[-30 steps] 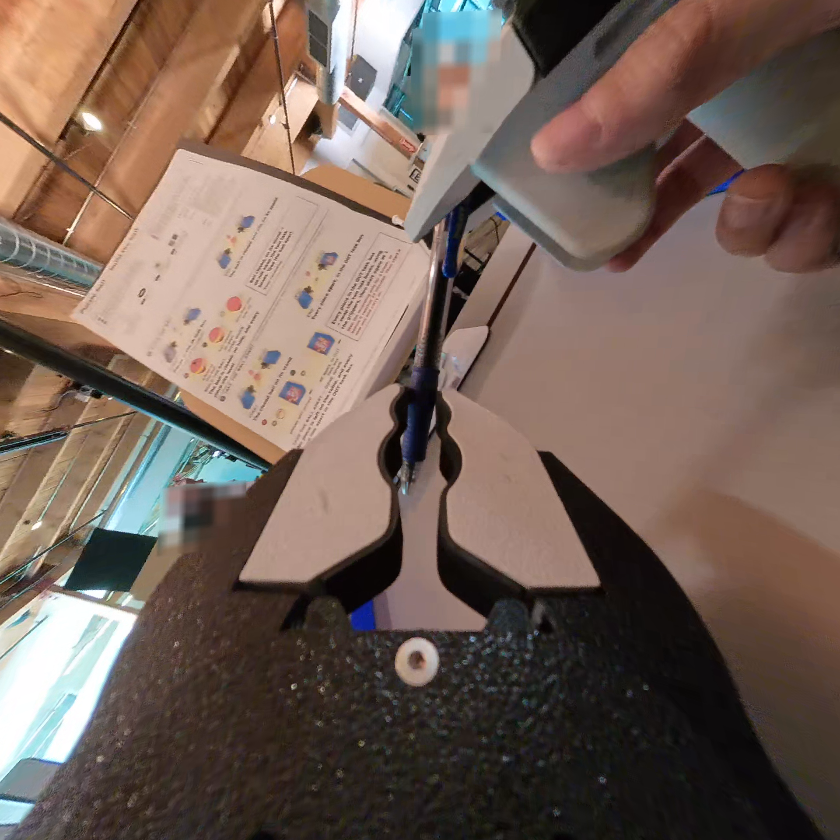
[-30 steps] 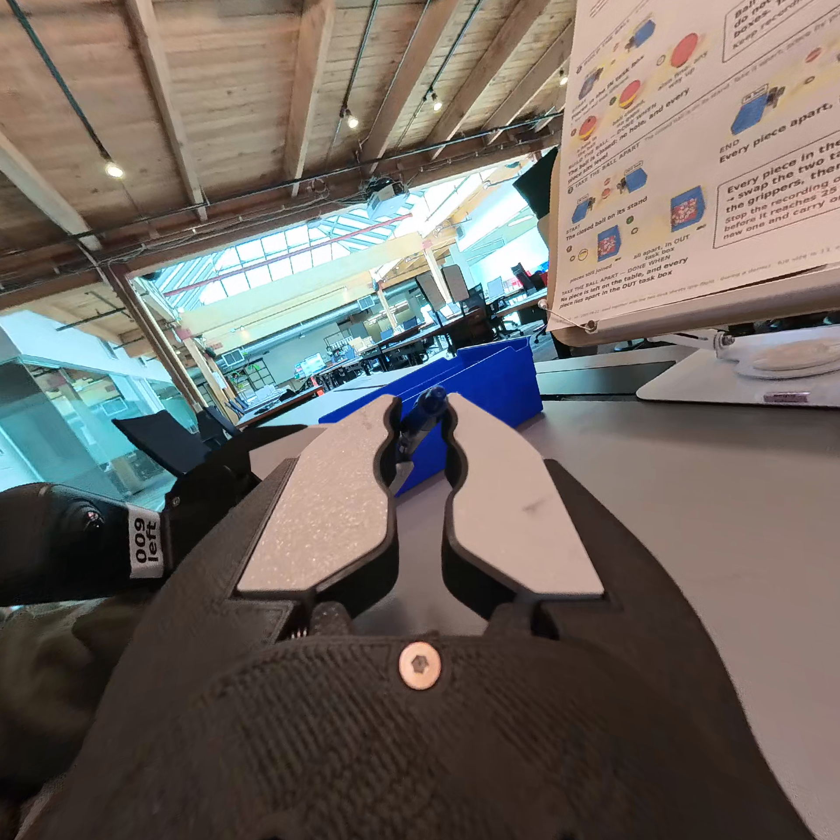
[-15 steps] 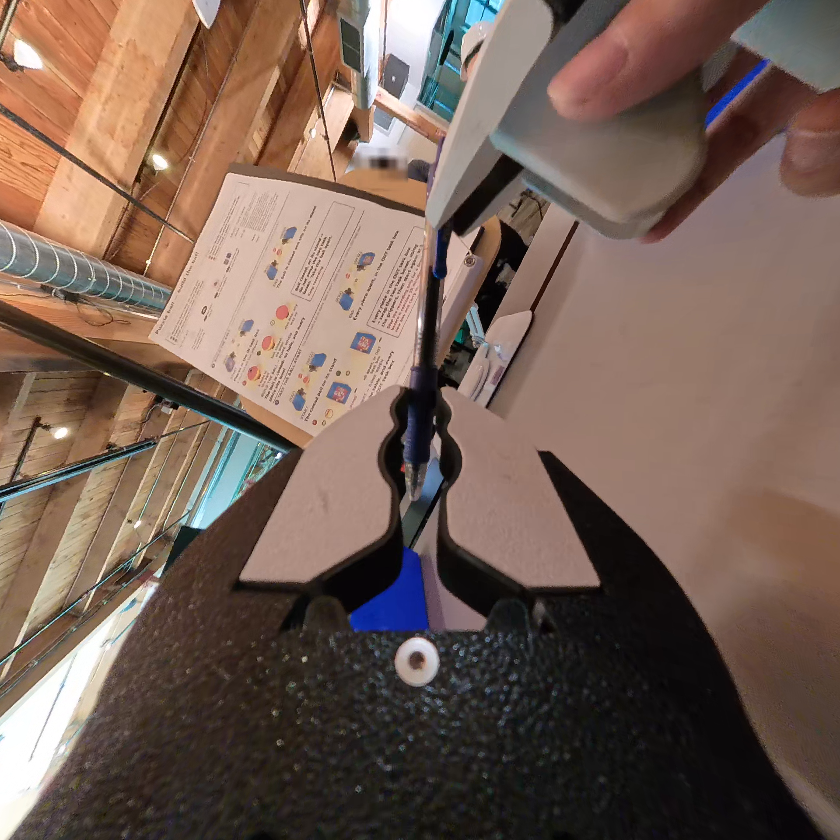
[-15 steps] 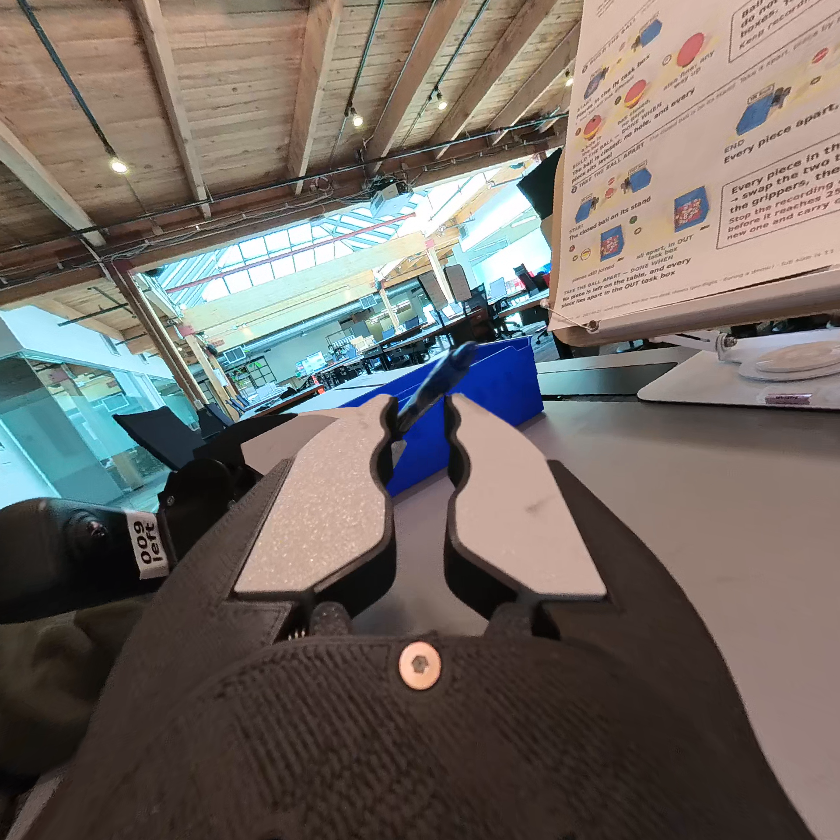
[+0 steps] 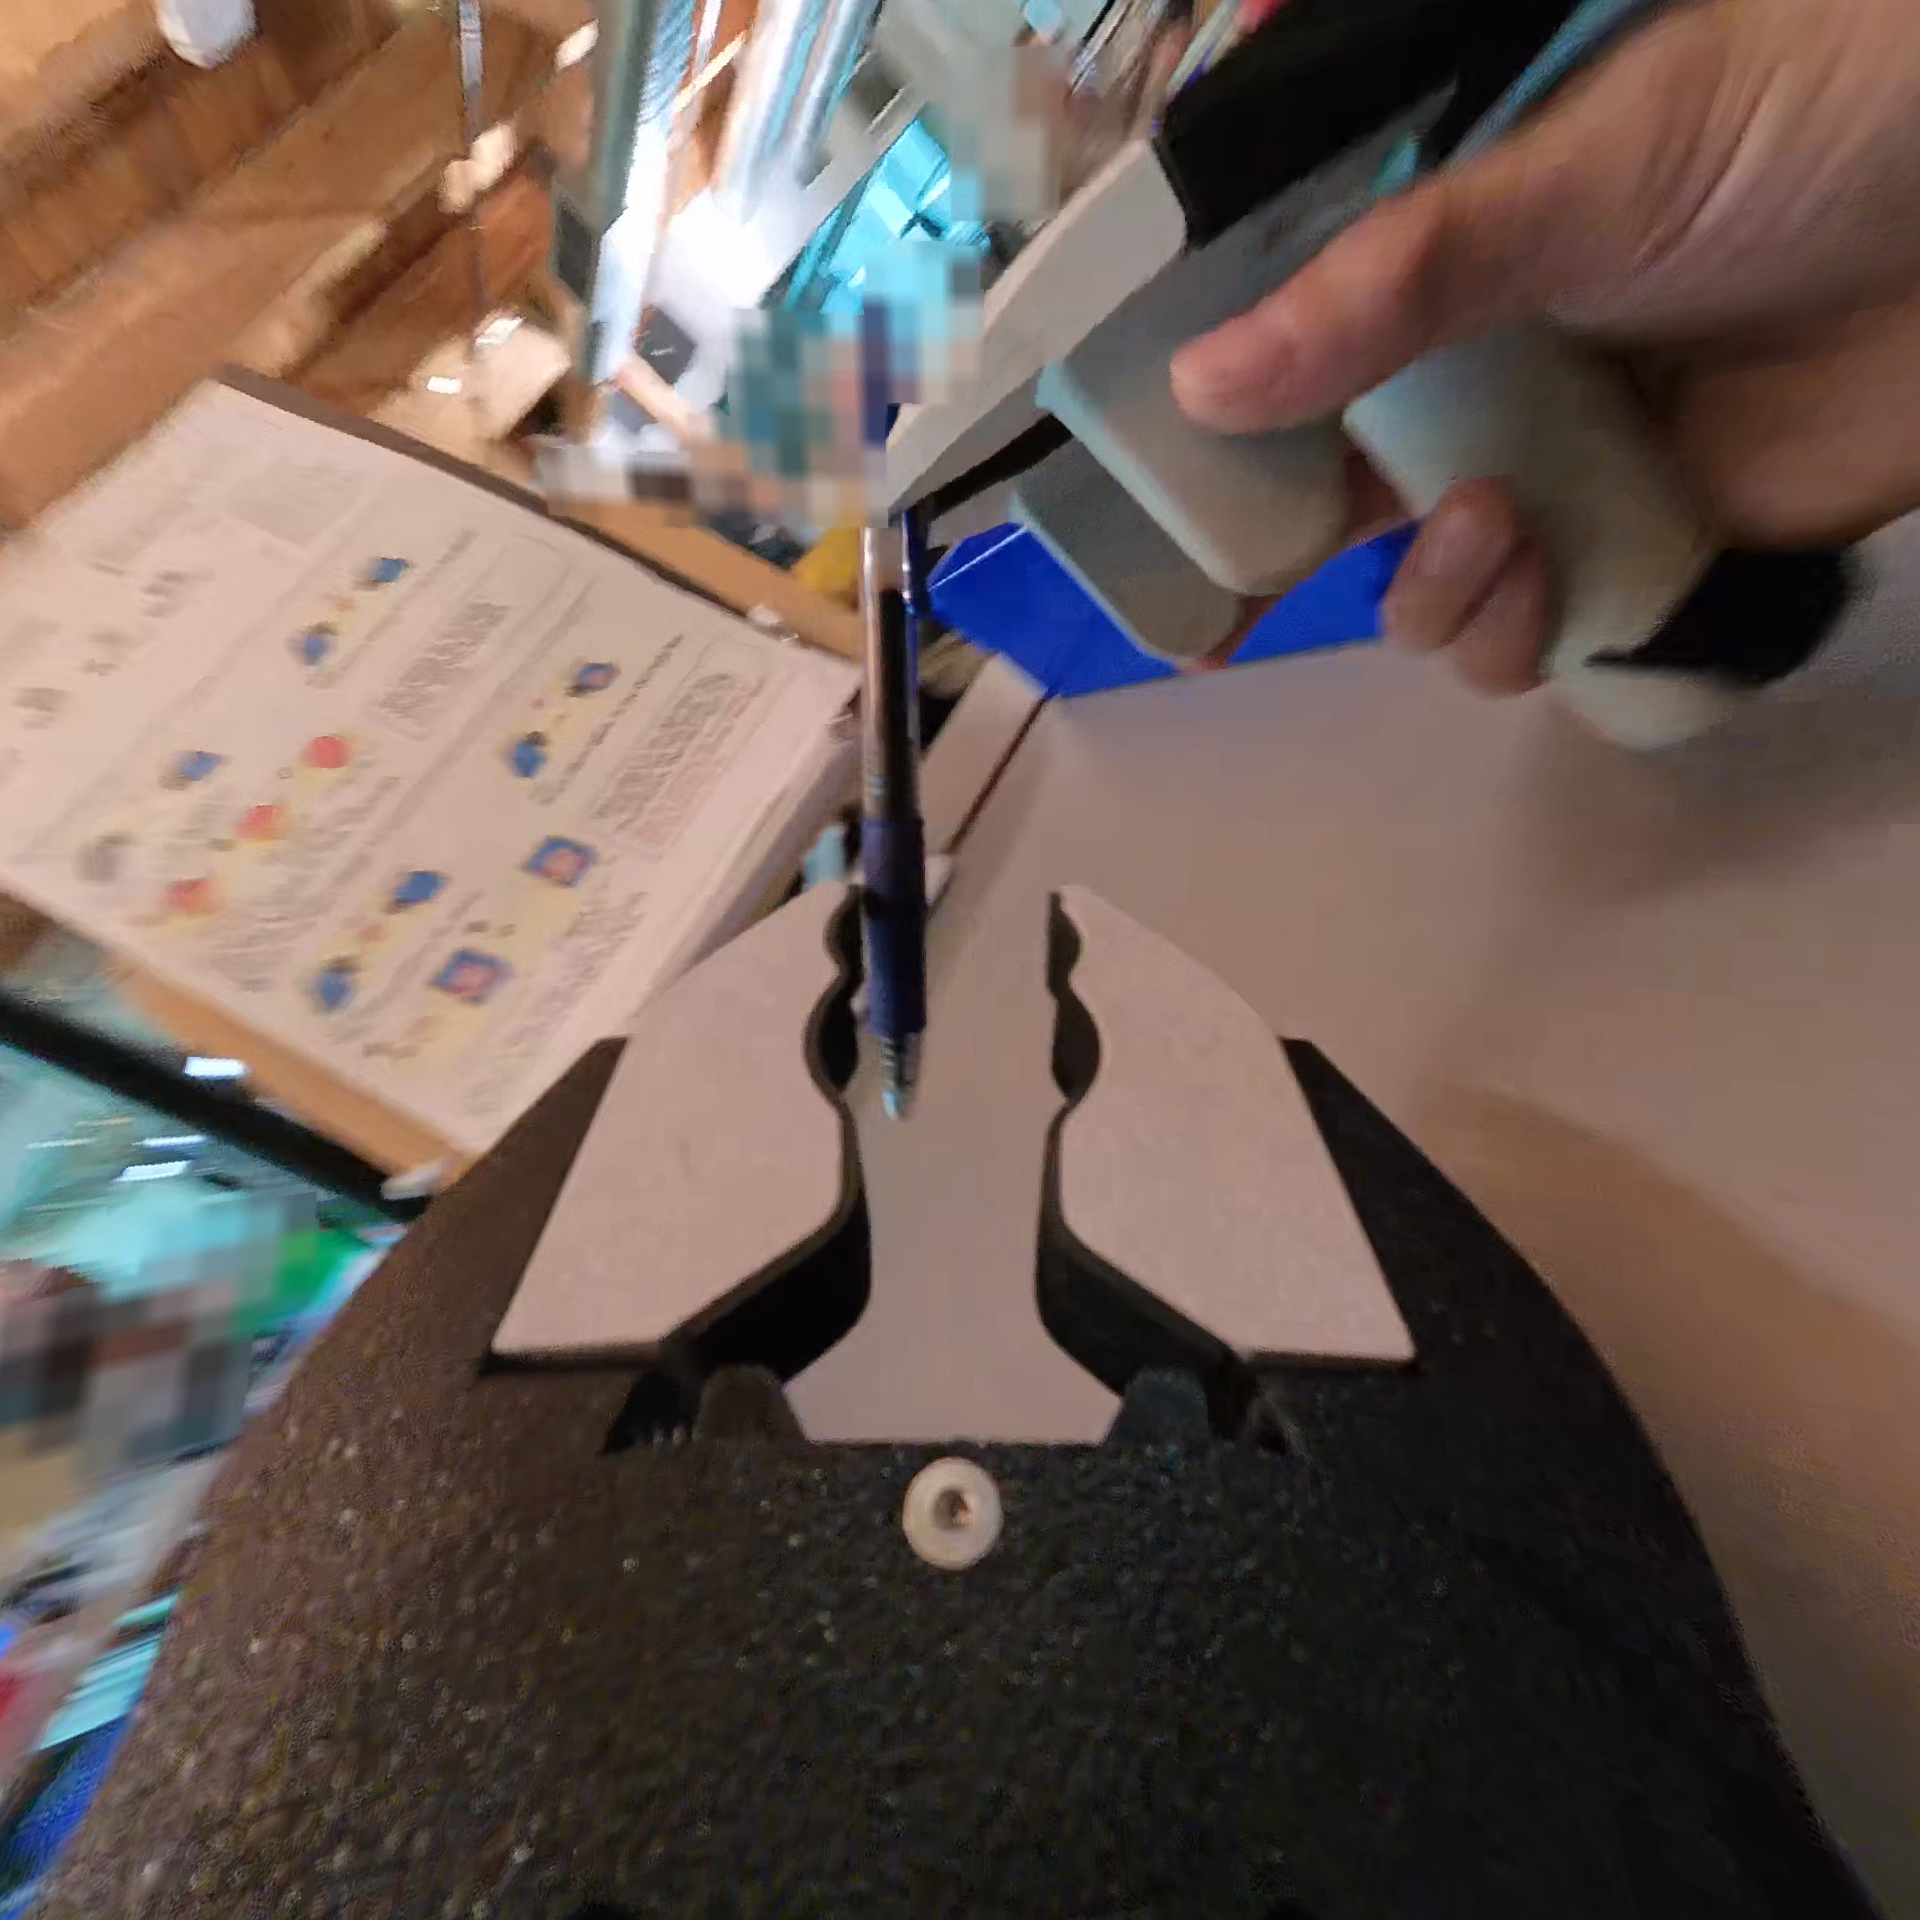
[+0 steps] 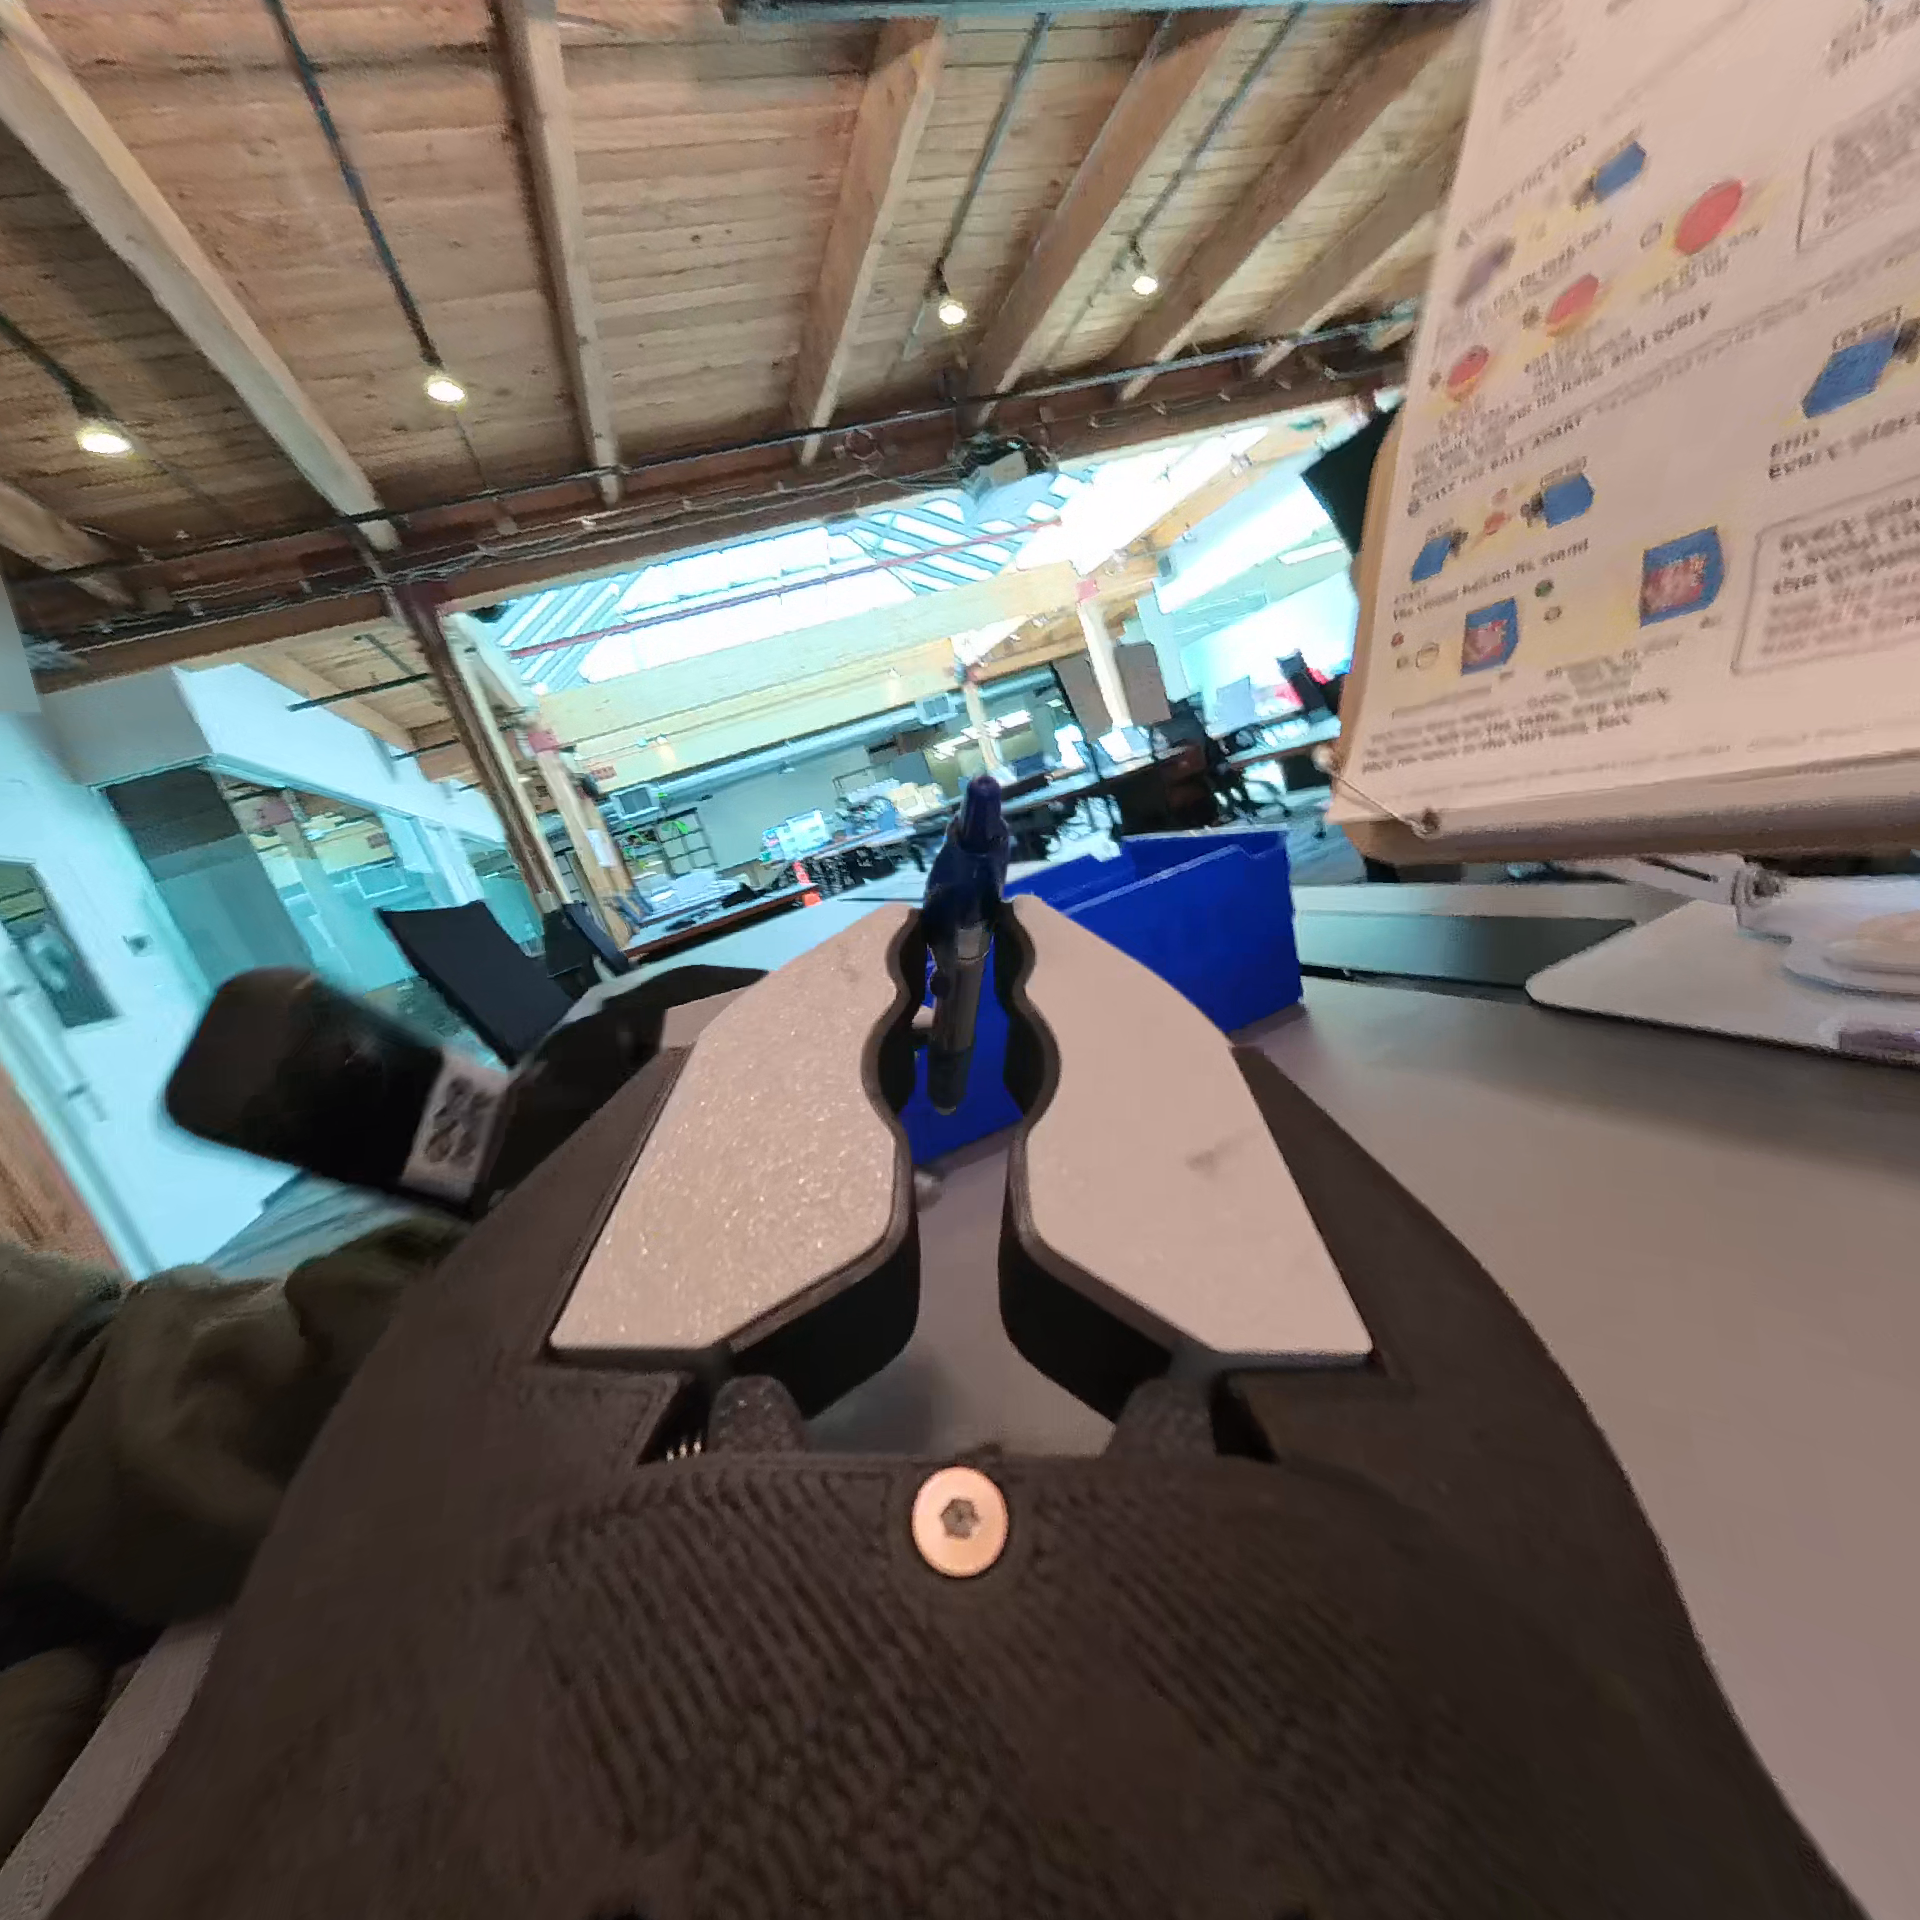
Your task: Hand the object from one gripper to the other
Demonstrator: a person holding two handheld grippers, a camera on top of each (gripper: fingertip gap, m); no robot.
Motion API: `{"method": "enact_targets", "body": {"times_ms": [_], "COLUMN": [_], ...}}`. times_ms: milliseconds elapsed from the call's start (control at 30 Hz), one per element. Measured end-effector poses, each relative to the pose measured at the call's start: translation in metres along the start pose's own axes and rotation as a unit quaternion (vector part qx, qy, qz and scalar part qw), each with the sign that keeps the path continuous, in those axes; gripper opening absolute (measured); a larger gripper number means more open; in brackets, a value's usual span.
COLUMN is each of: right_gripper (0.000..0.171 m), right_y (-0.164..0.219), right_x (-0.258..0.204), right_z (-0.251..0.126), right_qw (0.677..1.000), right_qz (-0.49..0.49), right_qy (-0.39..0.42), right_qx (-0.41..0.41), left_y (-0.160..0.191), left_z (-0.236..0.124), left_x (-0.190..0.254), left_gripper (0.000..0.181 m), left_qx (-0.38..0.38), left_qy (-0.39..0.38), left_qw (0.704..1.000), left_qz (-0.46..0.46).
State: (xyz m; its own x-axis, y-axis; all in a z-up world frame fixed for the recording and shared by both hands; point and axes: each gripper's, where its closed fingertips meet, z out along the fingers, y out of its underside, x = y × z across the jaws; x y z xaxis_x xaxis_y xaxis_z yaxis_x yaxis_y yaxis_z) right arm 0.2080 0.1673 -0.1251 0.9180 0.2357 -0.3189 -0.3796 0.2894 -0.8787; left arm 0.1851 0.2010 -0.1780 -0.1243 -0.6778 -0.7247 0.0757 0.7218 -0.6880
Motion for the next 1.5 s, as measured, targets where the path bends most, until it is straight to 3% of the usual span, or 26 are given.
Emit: {"method": "enact_targets", "body": {"times_ms": [33,100,233,367,500,633,733,800,867,900,1000,1067,1133,1200,1267,1367,1433,1500], "right_gripper": [0.012,0.012,0.012,0.012,0.012,0.012,0.015,0.031,0.047,0.051,0.054,0.053,0.051,0.038,0.015,0.013,0.012,0.01], "right_y": [-0.003,-0.005,0.004,-0.01,-0.007,-0.009,-0.005,-0.008,-0.012,-0.01,0.013,0.034,0.045,0.048,0.044,0.047,0.048,0.044], "right_x": [-0.006,-0.017,-0.029,-0.037,-0.036,-0.036,-0.023,-0.01,0.009,0.014,0.023,0.025,0.024,0.023,0.024,0.025,0.023,0.021], "right_z": [-0.002,-0.007,-0.015,-0.014,-0.012,-0.012,-0.011,-0.01,-0.013,-0.015,-0.013,-0.007,0.0,0.006,0.007,0.006,0.007,0.008], "right_qw": [1.0,0.996,0.984,0.987,0.989,0.989,0.992,0.985,0.95,0.917,0.759,0.657,0.614,0.606,0.606,0.633,0.676,0.748], "right_qz": [-0.008,-0.037,-0.125,-0.087,-0.066,-0.063,-0.093,-0.174,-0.297,-0.374,-0.608,-0.704,-0.736,-0.743,-0.741,-0.715,-0.678,-0.604], "right_qy": [-0.026,-0.075,-0.113,-0.135,-0.135,-0.131,-0.079,-0.006,0.092,0.123,0.159,0.151,0.147,0.151,0.165,0.162,0.16,0.166], "right_qx": [-0.001,-0.023,-0.066,-0.004,-0.002,0.003,-0.012,-0.013,-0.035,-0.062,-0.173,-0.226,-0.244,-0.24,-0.236,-0.248,-0.24,-0.216], "left_y": [-0.003,-0.007,-0.017,-0.016,-0.027,-0.029,-0.028,-0.016,0.005,0.013,0.021,0.019,0.015,0.011,0.01,0.005,-0.003,-0.019], "left_z": [-0.002,-0.006,-0.021,-0.019,-0.02,-0.021,-0.022,-0.017,-0.011,-0.01,-0.009,-0.007,-0.005,-0.003,-0.001,-0.002,-0.005,-0.01], "left_x": [0.003,0.005,0.02,0.023,0.021,0.021,0.01,-0.001,-0.014,-0.018,-0.016,-0.009,0.002,0.01,0.012,0.01,0.006,-0.001], "left_gripper": [0.041,0.054,0.035,0.037,0.017,0.011,0.01,0.01,0.01,0.01,0.01,0.01,0.01,0.01,0.01,0.01,0.011,0.018], "left_qx": [0.016,0.038,0.077,0.083,0.129,0.142,0.147,0.12,0.059,0.035,-0.02,-0.042,-0.052,-0.053,-0.053,-0.035,-0.002,0.062], "left_qy": [0.033,0.101,0.245,0.277,0.285,0.277,0.257,0.207,0.142,0.119,0.101,0.103,0.115,0.126,0.123,0.124,0.12,0.121], "left_qw": [0.998,0.98,0.917,0.872,0.841,0.855,0.862,0.882,0.91,0.924,0.948,0.958,0.963,0.965,0.965,0.962,0.961,0.952], "left_qz": [-0.053,-0.168,-0.305,-0.395,-0.442,-0.414,-0.412,-0.406,-0.384,-0.363,-0.3,-0.264,-0.238,-0.224,-0.226,-0.242,-0.25,-0.273]}}
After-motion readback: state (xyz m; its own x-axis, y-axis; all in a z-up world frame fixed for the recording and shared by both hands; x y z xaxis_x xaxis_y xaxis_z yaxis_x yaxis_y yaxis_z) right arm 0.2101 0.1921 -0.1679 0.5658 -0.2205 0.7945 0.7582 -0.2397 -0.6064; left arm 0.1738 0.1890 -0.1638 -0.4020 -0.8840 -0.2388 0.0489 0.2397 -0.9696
